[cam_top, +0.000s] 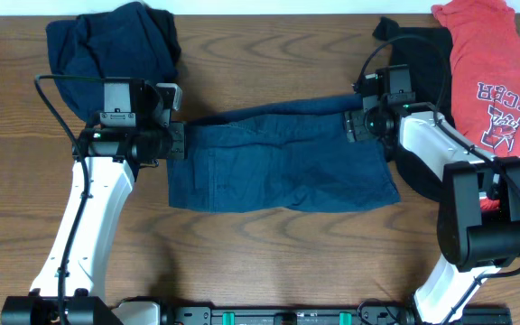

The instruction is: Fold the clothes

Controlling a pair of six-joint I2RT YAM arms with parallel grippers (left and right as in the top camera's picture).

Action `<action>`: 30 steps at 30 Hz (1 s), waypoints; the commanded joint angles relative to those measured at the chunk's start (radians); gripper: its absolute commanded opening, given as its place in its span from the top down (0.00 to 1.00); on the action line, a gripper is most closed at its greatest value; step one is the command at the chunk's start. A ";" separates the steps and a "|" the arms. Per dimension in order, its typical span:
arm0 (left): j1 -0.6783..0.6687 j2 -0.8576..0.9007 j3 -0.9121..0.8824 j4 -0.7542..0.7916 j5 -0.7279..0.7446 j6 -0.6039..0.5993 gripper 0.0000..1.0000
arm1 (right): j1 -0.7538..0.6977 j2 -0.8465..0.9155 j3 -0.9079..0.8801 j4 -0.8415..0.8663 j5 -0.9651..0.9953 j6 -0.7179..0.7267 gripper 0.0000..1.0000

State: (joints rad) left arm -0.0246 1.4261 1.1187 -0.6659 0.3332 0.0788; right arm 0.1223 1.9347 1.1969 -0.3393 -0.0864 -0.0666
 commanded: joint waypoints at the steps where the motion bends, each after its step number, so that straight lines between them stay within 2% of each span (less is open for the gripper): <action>1: -0.001 -0.001 0.013 0.000 -0.013 -0.004 0.94 | -0.033 0.004 0.016 0.023 0.040 0.008 0.19; 5: -0.001 -0.001 0.013 0.000 -0.013 -0.004 0.94 | -0.050 0.016 0.016 0.052 -0.013 0.010 0.18; 15: -0.001 -0.001 0.013 0.000 -0.013 -0.004 0.94 | -0.048 0.082 0.016 0.150 -0.156 0.010 0.31; 23: -0.001 -0.001 0.013 0.000 -0.013 -0.004 0.94 | -0.048 0.082 0.016 0.183 -0.158 0.025 0.56; 28: -0.001 -0.001 0.013 0.000 -0.013 -0.004 0.94 | -0.043 0.082 0.016 0.182 -0.158 0.026 0.82; 30: -0.001 -0.001 0.013 0.000 -0.013 -0.004 0.94 | -0.043 0.081 0.016 0.183 -0.158 0.048 0.88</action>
State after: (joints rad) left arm -0.0246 1.4261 1.1187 -0.6659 0.3332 0.0788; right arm 0.0734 2.0098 1.1980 -0.1589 -0.2356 -0.0372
